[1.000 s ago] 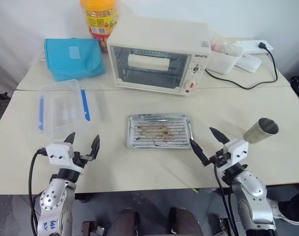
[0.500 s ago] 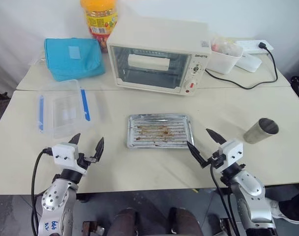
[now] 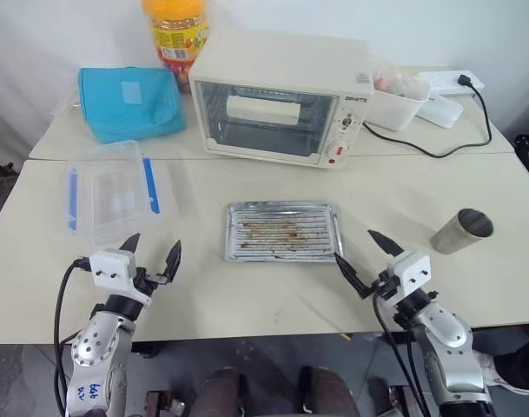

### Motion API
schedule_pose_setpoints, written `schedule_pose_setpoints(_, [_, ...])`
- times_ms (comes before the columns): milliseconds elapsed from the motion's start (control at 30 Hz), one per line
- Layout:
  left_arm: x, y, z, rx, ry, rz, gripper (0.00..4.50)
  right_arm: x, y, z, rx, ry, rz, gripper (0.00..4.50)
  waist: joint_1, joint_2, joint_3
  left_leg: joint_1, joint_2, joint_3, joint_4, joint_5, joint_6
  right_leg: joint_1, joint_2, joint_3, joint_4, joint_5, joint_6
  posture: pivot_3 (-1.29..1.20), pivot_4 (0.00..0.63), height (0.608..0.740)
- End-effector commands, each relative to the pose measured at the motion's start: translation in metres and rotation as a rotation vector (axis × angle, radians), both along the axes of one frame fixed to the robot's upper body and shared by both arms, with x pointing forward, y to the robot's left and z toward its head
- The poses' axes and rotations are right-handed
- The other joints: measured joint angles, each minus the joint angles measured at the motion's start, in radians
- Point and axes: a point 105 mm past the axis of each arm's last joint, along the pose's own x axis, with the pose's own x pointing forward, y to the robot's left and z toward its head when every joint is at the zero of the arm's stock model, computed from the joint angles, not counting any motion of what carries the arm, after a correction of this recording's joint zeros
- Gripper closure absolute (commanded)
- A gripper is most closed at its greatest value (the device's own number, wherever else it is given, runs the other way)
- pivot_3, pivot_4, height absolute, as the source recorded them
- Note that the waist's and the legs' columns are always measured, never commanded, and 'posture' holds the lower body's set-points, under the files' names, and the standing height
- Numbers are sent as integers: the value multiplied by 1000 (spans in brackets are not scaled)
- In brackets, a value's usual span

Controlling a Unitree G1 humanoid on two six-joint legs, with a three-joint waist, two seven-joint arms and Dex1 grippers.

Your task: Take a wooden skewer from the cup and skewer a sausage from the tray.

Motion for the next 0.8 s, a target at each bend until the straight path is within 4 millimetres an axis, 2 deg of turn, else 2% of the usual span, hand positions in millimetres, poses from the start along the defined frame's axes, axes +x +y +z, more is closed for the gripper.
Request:
schedule_pose_setpoints(33, [2, 6, 5, 67, -28, 27, 8, -4, 0, 8, 17, -49, 1, 0, 0, 0, 0, 0, 0, 0, 0, 0, 0, 0, 0, 0, 0, 0, 0, 0, 150, 740])
schedule_pose_setpoints(400, [3, -2, 1, 10, -46, 12, 8, 10, -11, 10, 118, -67, -101, 0, -1, 0, 0, 0, 0, 0, 0, 0, 0, 0, 0, 0, 0, 0, 0, 0, 150, 740])
schedule_pose_setpoints(800, [0, -4, 3, 12, -69, 44, 8, 18, -7, 14, 120, -71, -87, 0, -1, 0, 0, 0, 0, 0, 0, 0, 0, 0, 0, 0, 0, 0, 0, 0, 150, 740])
